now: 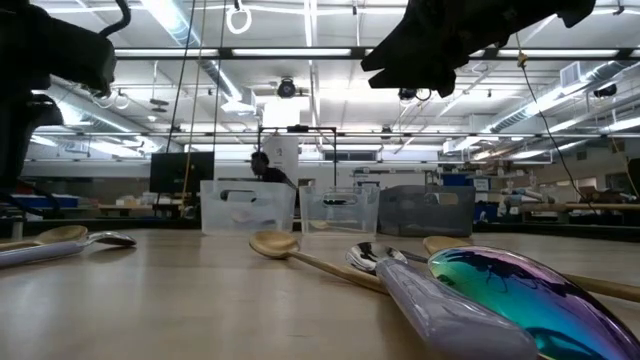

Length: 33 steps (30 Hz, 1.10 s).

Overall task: Sort silverware by color (type)
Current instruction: Put the gold spoon into the right transparent bin

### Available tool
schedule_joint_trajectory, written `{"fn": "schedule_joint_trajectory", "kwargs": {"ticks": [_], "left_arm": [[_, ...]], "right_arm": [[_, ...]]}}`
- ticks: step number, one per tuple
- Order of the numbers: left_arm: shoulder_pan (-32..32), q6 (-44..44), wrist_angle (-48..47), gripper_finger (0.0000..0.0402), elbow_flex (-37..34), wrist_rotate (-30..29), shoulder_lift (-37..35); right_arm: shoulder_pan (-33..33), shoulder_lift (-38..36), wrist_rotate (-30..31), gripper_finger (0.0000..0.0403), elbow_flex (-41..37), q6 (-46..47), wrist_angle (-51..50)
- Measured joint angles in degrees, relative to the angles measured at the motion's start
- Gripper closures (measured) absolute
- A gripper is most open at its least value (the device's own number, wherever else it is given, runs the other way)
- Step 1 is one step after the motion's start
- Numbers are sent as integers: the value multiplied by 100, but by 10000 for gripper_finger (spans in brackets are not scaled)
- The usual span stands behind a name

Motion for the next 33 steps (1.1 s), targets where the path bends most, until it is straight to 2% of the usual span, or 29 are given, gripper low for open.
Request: {"fn": "schedule_joint_trajectory", "kwargs": {"ticks": [6,15,22,25,28,33], "left_arm": [[-180,3391,-22,258,0,27,0],[-150,7358,125,258,-42,-25,19],[15,9554,572,258,-278,-161,248],[197,9953,622,258,-278,-128,378],[453,10205,608,258,-278,159,513],[736,11233,586,260,-278,379,650]], "right_arm": [[0,0,9,200,0,-33,0],[17,0,13,200,0,-6,0],[20,0,17,200,0,0,4],[17,0,20,200,0,0,21],[17,0,20,200,0,0,26],[17,0,17,200,0,1,34]]}}
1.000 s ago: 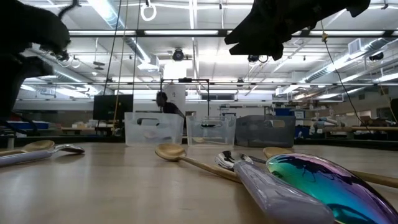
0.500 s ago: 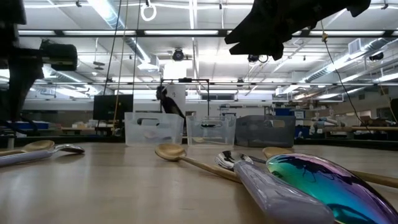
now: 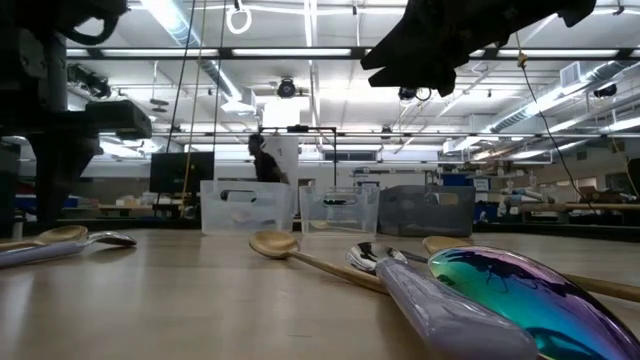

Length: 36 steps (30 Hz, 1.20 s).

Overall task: Sort silverware by color (type)
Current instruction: Put the gold spoon into the right transparent bin

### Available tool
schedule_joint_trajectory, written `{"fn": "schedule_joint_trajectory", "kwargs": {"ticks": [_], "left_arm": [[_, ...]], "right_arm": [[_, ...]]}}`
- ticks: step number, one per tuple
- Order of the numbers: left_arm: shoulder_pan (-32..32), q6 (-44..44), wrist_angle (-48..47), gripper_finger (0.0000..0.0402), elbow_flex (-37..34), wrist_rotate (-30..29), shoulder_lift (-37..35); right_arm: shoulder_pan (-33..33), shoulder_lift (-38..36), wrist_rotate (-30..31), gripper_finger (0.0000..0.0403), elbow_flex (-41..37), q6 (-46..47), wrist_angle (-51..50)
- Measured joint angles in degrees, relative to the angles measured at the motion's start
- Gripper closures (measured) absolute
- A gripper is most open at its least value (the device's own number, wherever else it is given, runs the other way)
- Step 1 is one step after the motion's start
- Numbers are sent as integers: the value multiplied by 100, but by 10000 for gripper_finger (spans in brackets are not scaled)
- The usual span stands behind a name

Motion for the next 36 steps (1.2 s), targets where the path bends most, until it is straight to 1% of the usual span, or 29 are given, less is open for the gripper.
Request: {"fn": "schedule_joint_trajectory", "kwargs": {"ticks": [5,11,17,21,24,32,34,36], "left_arm": [[63,834,13,260,2,5,191],[53,1068,16,260,33,-11,600],[49,1094,61,260,22,-24,635],[-77,1102,72,263,18,-81,639],[-150,1099,51,284,15,-105,640],[-305,840,10,375,13,-137,651],[-364,757,-16,388,13,-163,652],[-401,647,-26,389,11,-179,652]], "right_arm": [[21,0,-2,200,0,1,3],[62,0,0,200,0,1,6],[61,0,9,200,0,1,7],[59,0,11,200,0,1,8],[59,0,13,200,0,-1,8],[59,0,26,200,0,0,8],[59,0,26,200,0,1,10],[59,0,26,200,0,1,8]]}}
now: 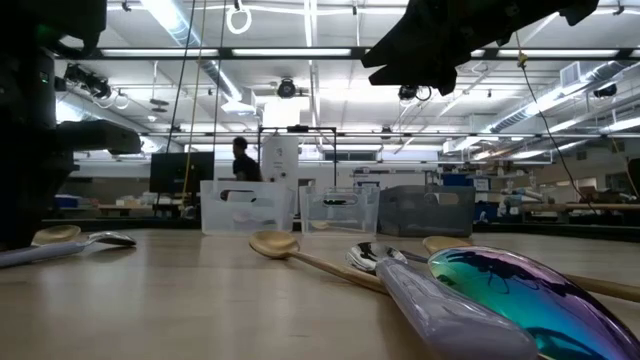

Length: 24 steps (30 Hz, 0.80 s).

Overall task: Sort silverware by color (type)
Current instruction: Put the gold spoon into the right transparent bin

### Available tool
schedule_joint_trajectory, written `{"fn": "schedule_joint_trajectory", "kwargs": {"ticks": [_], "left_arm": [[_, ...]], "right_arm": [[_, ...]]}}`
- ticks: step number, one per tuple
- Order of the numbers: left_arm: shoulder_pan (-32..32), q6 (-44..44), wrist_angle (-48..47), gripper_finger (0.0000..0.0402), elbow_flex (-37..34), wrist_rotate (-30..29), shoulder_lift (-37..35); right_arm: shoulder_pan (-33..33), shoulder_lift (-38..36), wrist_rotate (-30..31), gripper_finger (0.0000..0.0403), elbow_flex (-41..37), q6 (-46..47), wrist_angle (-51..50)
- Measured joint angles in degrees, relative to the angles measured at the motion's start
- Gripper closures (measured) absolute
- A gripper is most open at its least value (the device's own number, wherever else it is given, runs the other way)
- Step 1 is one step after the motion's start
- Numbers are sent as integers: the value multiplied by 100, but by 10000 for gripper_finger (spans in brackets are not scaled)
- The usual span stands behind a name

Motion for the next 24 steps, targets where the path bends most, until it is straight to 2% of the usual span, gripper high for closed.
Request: {"fn": "schedule_joint_trajectory", "kwargs": {"ticks": [7,15,24], "left_arm": [[-24,-527,-48,389,-12,-167,-156],[-14,-537,-144,391,3,-264,-716],[294,-695,-130,391,404,-1162,-1226]], "right_arm": [[0,0,0,200,0,0,0],[0,0,0,200,0,17,17],[0,0,7,200,0,17,48]]}}
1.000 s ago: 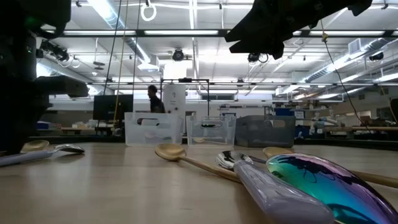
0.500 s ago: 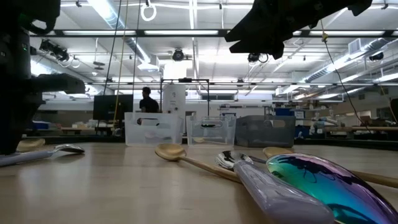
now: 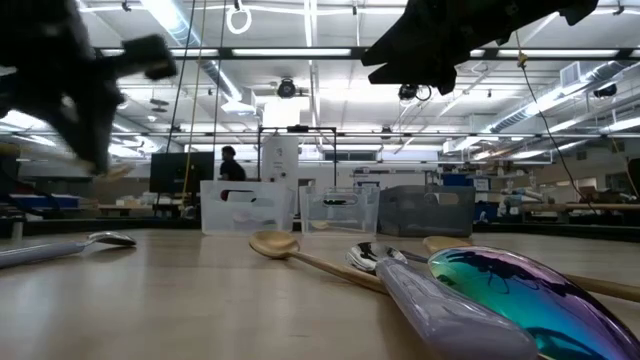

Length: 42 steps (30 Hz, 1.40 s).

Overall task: Sort silverware by color (type)
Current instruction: Put the gold spoon into the right transparent bin

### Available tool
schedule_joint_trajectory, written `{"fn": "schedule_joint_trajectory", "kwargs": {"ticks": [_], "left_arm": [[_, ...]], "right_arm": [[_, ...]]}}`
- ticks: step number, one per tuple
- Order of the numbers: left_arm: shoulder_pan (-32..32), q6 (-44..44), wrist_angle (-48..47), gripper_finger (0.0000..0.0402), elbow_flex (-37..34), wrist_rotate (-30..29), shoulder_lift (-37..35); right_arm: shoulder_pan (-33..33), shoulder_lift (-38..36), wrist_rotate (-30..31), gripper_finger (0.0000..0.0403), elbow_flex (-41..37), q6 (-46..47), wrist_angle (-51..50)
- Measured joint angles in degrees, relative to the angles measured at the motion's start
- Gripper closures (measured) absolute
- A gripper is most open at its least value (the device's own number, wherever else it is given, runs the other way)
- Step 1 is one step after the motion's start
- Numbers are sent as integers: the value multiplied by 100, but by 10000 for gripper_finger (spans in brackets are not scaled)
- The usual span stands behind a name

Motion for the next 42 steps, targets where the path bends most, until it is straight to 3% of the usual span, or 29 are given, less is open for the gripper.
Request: {"fn": "schedule_joint_trajectory", "kwargs": {"ticks": [10,17,23,42], "left_arm": [[497,944,80,390,368,-1883,-289],[916,1403,393,388,751,-2163,-318],[1598,1683,603,387,940,-2103,-370],[3772,3293,2863,386,957,-222,-398]], "right_arm": [[4,0,-2,200,0,2,-2],[4,0,-2,200,0,0,0],[4,0,-2,200,0,-2,4],[81,0,-44,200,0,-22,44]]}}
